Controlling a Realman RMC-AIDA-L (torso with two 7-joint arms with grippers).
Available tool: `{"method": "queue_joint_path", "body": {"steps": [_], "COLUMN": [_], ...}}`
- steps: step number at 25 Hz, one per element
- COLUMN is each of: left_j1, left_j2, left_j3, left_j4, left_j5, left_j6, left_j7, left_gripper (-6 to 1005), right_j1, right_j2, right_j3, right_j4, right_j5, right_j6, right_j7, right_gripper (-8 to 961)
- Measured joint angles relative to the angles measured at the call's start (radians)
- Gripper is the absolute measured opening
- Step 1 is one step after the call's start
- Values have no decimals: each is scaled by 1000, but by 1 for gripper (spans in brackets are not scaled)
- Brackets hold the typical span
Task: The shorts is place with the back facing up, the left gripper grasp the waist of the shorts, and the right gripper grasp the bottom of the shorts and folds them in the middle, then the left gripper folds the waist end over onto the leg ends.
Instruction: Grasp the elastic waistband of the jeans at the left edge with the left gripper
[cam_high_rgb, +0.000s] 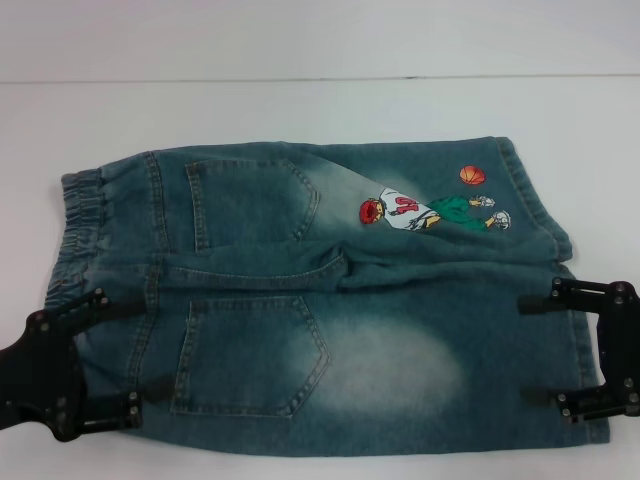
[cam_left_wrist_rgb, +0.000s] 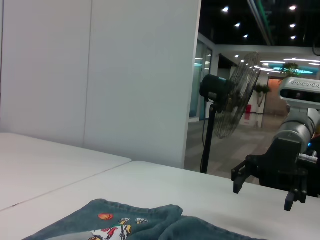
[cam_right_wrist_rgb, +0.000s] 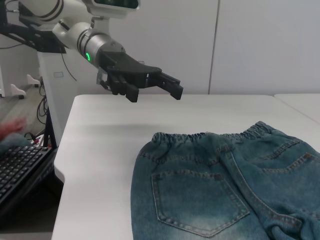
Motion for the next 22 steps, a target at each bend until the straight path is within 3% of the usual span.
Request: {"method": "queue_joint_path", "body": {"steps": [13,17,20,22], "left_j1": [8,28,56,73], "left_j2": [-7,-48,-99,-110], "left_j3": [-1,-3,14,38], "left_j4": [44,207,380,449], "left_j5": [-2,-6,9,15], "left_j6": [-36,-47,-91,-106], "left_j7": [-59,-162,-268,-331], "left_gripper": [927,923,921,919], "right_j1": [1,2,4,5], "right_j2": [7,3,1,0], "right_j3": [5,20,34,42], "right_j4": [-2,-3,-4,-6], "right_j5": [3,5,2,1], "right_j6": [6,8,9,11], "right_j7": [-2,-1,3,7], "right_gripper": [927,927,927,927]}}
